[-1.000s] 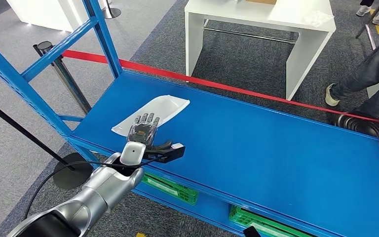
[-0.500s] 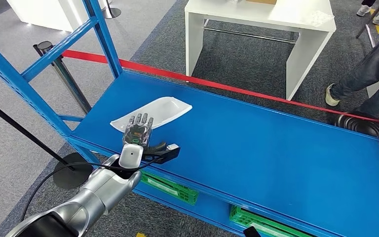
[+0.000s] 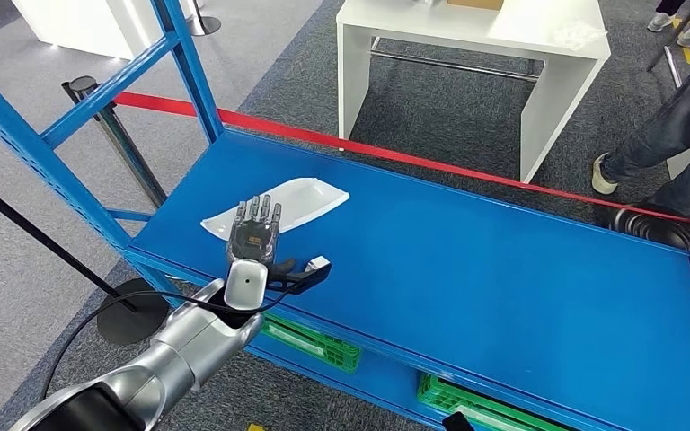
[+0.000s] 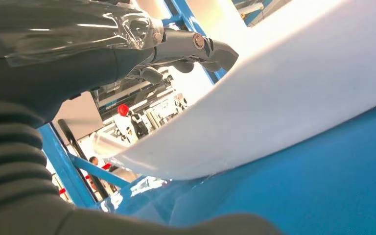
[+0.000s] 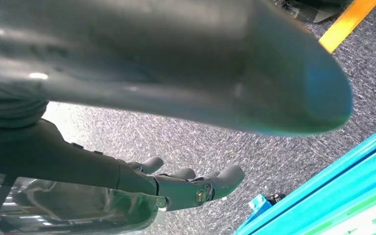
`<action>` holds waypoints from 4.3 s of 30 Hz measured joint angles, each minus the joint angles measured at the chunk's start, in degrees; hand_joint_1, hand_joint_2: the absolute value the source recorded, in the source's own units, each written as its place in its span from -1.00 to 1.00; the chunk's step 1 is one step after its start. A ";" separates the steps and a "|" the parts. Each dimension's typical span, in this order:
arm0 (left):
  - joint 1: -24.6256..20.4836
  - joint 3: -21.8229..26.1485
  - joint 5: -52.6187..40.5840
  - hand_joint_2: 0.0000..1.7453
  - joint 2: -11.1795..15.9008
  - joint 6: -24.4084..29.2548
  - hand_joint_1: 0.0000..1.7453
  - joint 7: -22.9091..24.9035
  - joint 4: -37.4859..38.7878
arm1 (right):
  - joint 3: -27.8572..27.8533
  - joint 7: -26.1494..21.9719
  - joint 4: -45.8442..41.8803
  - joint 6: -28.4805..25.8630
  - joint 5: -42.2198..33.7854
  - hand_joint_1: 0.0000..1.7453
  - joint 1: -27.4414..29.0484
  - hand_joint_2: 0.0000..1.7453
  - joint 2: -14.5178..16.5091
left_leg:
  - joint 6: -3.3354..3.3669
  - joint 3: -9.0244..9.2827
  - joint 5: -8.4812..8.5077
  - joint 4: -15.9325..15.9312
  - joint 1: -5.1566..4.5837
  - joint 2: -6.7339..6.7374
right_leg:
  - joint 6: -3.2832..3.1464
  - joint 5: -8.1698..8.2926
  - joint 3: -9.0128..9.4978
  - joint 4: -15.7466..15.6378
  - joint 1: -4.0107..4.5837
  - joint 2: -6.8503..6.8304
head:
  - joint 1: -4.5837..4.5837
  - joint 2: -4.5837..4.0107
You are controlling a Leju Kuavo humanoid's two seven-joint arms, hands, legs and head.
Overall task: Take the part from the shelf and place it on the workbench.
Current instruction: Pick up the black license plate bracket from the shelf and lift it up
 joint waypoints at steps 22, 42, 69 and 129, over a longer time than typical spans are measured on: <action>-0.65 -9.40 -0.15 1.00 -0.56 -1.77 -1.00 8.59 -0.35 | -1.80 0.00 0.00 0.15 0.16 -1.00 0.06 -1.00 0.01 | 0.00 0.17 -0.01 0.00 0.00 0.00 | 0.00 0.00 0.14 0.00 0.02 0.01 | 0.00 0.00; -1.19 14.08 16.51 1.00 2.37 11.61 -1.00 3.99 -0.35 | -4.01 0.81 0.00 0.18 1.91 -1.00 0.55 -1.00 0.16 | -0.01 0.09 -0.01 0.00 0.04 0.04 | -0.01 -0.01 0.03 0.01 0.04 0.03 | -0.01 0.00; -1.19 24.00 15.97 1.00 1.25 6.97 0.38 -0.88 0.61 | -5.54 1.05 -0.02 0.33 2.24 -1.00 0.11 -1.00 0.21 | -0.01 -0.01 -0.02 0.01 0.04 0.03 | 0.01 -0.03 -0.05 0.00 0.04 0.02 | 0.00 0.00; 3.61 20.06 5.24 -1.00 -5.93 11.81 -1.00 -20.83 1.07 | -7.39 -3.72 -0.02 0.90 5.11 -1.00 -0.41 -1.00 -0.41 | -0.01 -0.06 -0.04 0.02 0.04 0.02 | 0.02 -0.03 -0.09 -0.01 0.03 0.02 | -0.01 0.00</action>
